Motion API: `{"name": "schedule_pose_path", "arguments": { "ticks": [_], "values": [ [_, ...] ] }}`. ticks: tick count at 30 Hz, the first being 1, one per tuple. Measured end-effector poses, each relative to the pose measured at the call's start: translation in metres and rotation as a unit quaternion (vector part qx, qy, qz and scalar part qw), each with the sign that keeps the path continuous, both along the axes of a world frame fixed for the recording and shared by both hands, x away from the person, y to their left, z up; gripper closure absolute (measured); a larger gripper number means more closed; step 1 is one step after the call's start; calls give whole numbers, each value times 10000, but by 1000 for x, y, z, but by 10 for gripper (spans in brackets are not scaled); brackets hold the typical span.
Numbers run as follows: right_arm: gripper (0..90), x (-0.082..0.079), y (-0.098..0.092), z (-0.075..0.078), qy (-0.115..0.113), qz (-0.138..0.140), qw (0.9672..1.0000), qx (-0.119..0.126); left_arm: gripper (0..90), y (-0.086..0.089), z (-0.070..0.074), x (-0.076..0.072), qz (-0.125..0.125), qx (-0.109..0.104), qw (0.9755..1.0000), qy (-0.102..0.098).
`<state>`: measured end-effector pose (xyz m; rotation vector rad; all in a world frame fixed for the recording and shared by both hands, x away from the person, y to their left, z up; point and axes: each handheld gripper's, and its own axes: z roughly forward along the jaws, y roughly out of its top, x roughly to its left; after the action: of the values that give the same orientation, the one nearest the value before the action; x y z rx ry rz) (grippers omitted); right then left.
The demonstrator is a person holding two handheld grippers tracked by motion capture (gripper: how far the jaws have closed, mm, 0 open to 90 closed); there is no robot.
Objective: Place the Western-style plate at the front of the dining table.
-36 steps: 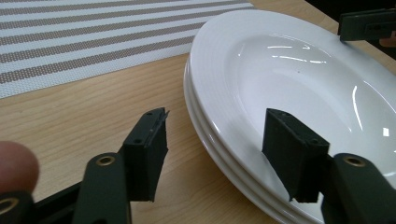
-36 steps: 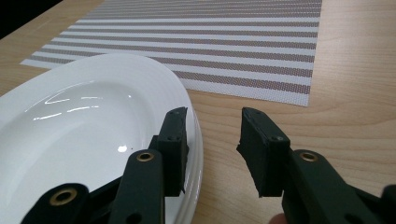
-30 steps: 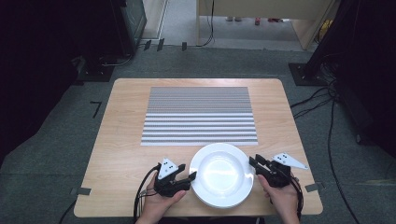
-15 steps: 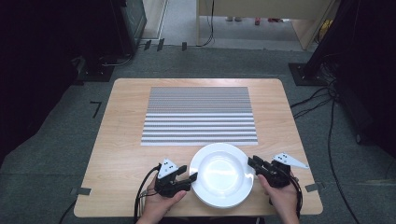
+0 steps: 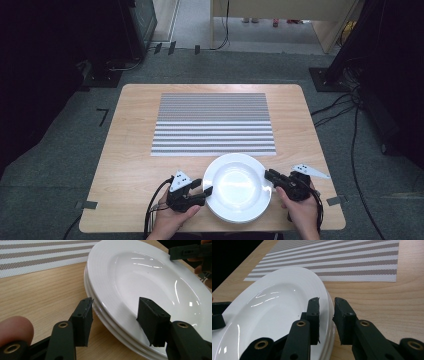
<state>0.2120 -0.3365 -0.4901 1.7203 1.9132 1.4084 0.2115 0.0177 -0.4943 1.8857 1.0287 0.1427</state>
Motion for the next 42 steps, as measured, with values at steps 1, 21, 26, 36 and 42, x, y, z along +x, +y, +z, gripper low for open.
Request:
{"name": "schedule_pose_path", "arguments": {
  "ticks": [1, 21, 26, 36, 42],
  "values": [
    [750, 0, -1, 0, -11, -20, 10000, 8, 465, 0, 0, 0, -6, -4, 10000, 0],
    [772, 1, -10, -1, 44, -375, 9992, 109, 463, 0, -2, 1, -54, -78, 9999, 61],
    [777, 0, -11, -1, 144, -406, 9988, 213, 459, 0, -3, 1, -57, -159, 9997, 153],
    [807, 1, -12, -2, 255, -408, 9982, 350, 456, 0, -3, 1, -51, -154, 9998, 145],
    [777, 2, -10, -2, 380, -150, 9967, 704, 453, 0, -3, 1, -49, -156, 9998, 139]
  ]
}}
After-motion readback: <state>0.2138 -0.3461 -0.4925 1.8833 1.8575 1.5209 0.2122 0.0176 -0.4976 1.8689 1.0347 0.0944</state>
